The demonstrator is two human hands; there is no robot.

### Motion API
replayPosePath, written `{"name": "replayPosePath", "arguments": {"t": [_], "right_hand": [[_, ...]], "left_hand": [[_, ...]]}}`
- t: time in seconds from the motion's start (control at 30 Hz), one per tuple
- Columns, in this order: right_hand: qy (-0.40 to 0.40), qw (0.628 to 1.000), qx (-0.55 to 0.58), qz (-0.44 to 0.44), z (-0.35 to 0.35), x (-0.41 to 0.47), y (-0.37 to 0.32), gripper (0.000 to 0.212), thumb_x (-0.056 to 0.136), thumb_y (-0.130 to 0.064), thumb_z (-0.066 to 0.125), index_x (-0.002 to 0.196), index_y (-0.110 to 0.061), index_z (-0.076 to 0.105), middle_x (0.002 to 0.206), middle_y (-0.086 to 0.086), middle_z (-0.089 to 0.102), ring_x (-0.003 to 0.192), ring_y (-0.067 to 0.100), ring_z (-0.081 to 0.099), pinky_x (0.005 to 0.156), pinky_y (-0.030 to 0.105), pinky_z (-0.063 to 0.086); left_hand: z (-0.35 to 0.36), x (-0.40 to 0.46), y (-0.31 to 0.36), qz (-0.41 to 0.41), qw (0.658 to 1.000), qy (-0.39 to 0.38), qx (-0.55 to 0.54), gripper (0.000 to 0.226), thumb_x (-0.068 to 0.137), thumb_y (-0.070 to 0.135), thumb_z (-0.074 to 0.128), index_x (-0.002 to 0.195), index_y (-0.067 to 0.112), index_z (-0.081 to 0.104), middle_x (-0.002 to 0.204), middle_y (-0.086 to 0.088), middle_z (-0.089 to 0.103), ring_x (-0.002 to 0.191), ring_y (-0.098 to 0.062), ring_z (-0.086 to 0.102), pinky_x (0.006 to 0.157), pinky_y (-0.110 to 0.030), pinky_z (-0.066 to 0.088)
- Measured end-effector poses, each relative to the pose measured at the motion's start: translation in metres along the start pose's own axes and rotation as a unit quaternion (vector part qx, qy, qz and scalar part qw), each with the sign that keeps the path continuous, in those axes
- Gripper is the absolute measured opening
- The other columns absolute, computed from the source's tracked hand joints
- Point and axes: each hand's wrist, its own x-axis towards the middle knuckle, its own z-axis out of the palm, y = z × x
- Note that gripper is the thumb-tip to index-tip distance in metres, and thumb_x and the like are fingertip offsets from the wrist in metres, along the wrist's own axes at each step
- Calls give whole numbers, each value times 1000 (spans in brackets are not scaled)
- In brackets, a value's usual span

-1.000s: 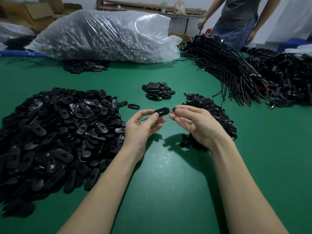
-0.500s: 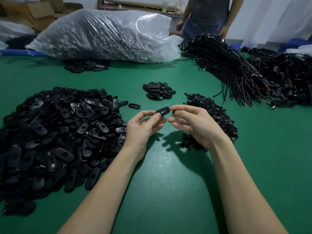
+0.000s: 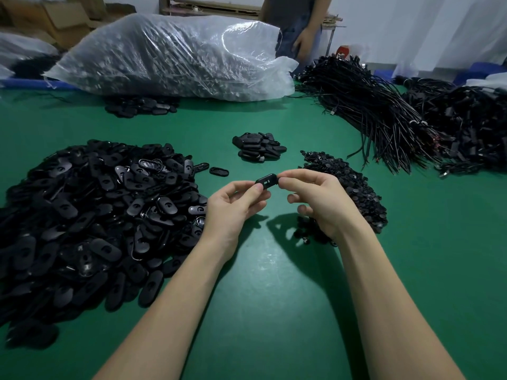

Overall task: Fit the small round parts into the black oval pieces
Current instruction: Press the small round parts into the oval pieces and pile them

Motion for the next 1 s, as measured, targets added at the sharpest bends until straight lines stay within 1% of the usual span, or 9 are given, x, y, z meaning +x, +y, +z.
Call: {"name": "replayPosePath", "arguments": {"t": [0.1,0.17,0.23,0.3,0.37,0.5,0.77,0.9,1.0], "right_hand": [[9,999,-36,-22,2,-1,0,4,89,-16,78,91,-19,80,86,3,78,54,4,55,47,15,42],[25,996,-70,-47,5,-1,0,4,88,-15,78,88,-19,79,80,4,77,52,4,52,48,16,42],[42,991,-110,-66,7,0,0,5,87,-16,79,86,-22,79,68,-6,73,52,4,52,51,19,42],[53,984,-150,-83,8,1,1,5,87,-20,79,86,-24,80,66,-11,72,53,0,53,58,21,43],[61,977,-177,-101,9,2,1,5,88,-22,78,87,-25,81,70,-10,75,53,-4,56,59,18,42],[63,967,-215,-123,10,2,-1,7,89,-23,76,87,-27,80,74,-9,77,49,-4,54,52,11,39],[74,962,-229,-128,10,2,0,6,88,-23,77,87,-27,81,73,-9,77,50,-7,56,51,7,38],[68,970,-209,-109,9,3,1,5,87,-24,78,85,-27,81,75,-10,77,54,-7,57,55,12,40],[67,974,-192,-98,10,3,1,4,86,-24,78,85,-26,81,77,-8,78,53,-6,56,57,16,40]], "left_hand": [[0,0,-1,-1,1000,-6,2,10,90,6,71,99,3,69,96,-15,77,93,-24,76,75,-21,58],[0,0,-1,2,1000,-8,1,7,90,6,71,97,4,69,95,-14,78,93,-24,76,75,-21,58],[0,0,-1,5,1000,-10,2,5,90,5,71,96,5,70,93,-12,78,92,-23,76,75,-21,58],[0,0,-2,8,1000,-10,3,5,90,4,71,95,5,69,90,-11,78,91,-23,76,74,-21,58],[1,-1,-2,11,1000,-10,3,5,90,3,71,94,5,69,89,-10,78,90,-23,76,74,-21,58],[1,-2,-2,19,1000,-13,9,4,90,2,70,92,4,68,87,-9,78,88,-22,76,74,-22,58],[0,-3,-3,36,999,-22,30,5,90,2,71,94,4,68,89,-9,78,91,-24,76,76,-23,58],[-1,-3,-4,44,998,-26,45,5,91,2,71,93,6,68,88,-9,78,91,-24,76,75,-23,58],[-1,-2,-4,48,997,-26,50,7,91,2,71,94,7,69,90,-10,78,91,-24,76,76,-23,58]]}}
